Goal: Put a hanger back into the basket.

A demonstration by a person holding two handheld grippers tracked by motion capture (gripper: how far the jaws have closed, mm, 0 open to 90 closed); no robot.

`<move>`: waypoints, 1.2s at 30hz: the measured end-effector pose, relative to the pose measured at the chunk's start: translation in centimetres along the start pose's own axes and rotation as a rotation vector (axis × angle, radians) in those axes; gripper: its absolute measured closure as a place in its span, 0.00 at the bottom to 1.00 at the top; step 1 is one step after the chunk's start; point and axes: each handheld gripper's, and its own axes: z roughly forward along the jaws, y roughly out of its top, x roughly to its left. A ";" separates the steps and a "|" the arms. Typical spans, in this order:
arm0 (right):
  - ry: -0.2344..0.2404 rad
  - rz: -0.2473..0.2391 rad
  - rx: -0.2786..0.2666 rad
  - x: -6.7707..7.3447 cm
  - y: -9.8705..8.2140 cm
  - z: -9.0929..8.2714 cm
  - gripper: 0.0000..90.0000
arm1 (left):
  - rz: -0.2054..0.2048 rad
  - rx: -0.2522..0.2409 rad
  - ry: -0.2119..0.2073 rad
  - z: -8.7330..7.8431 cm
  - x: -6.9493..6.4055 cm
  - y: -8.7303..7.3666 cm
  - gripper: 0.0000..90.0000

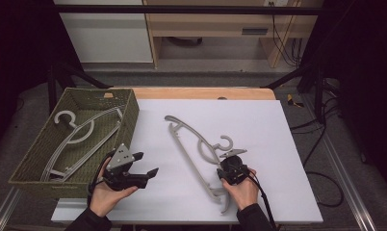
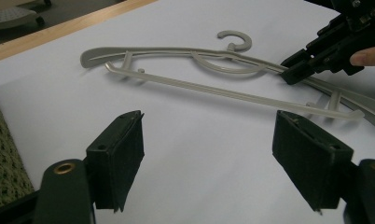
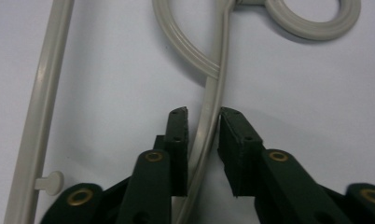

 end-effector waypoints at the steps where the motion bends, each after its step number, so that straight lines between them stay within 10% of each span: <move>1: -0.003 0.008 0.000 0.0 0.0 0.0 0.83 | 0.000 0.000 0.001 0.0 0.0 0.0 0.27; 16: 0.053 0.001 0.033 -1.3 -0.1 -0.4 0.87 | 0.002 -0.009 -0.001 -0.1 0.0 0.1 0.26; 27: -0.040 -0.032 0.084 -0.1 0.5 -0.3 0.91 | 0.007 -0.003 -0.002 -0.1 -0.1 0.1 0.26; 36: 0.019 -0.017 0.027 -1.2 0.4 -0.8 0.91 | 0.005 -0.009 0.003 -0.4 0.1 0.2 0.26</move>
